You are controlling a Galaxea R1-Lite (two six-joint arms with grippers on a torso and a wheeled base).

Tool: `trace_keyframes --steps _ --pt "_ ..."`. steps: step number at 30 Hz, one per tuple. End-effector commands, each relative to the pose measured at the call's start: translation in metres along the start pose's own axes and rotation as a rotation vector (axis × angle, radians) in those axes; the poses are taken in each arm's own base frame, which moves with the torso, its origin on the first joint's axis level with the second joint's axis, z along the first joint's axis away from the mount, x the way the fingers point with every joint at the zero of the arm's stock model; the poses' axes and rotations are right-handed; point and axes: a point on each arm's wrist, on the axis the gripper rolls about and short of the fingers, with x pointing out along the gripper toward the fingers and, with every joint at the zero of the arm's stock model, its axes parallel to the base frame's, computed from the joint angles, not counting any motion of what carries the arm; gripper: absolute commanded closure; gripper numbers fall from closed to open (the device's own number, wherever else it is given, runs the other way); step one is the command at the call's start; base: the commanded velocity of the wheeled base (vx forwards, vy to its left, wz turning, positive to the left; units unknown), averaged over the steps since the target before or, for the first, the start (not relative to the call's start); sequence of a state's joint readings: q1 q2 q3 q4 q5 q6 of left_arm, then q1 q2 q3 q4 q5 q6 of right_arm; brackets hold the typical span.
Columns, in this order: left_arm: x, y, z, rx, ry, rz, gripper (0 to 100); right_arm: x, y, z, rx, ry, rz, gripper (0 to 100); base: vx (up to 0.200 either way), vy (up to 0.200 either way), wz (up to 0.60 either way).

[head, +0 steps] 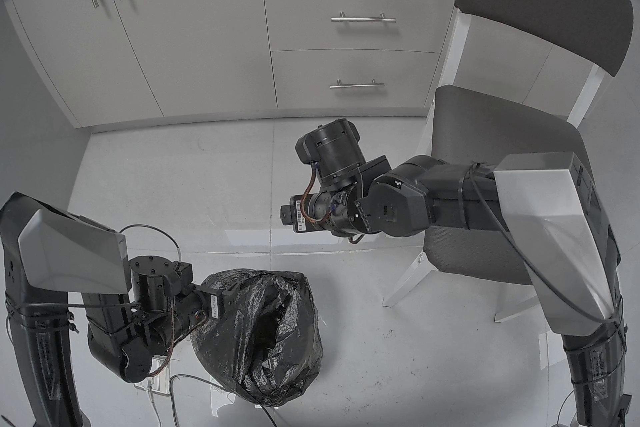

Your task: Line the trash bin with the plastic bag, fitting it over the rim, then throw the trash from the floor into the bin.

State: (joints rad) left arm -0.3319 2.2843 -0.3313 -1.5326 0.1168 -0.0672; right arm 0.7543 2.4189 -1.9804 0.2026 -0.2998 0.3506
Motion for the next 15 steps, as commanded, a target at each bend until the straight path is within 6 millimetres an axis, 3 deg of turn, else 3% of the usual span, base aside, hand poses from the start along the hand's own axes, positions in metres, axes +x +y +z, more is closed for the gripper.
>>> trace_keyframes --steps 1,15 --pt "0.012 0.009 -0.023 0.01 0.081 0.024 0 -0.008 -0.002 0.007 0.021 -0.016 0.005 0 0.0 0.0 0.0" --pt "0.019 0.013 -0.05 0.04 0.174 0.036 0 0.002 -0.002 -0.001 0.027 0.001 -0.003 0 0.0 0.0 0.0"
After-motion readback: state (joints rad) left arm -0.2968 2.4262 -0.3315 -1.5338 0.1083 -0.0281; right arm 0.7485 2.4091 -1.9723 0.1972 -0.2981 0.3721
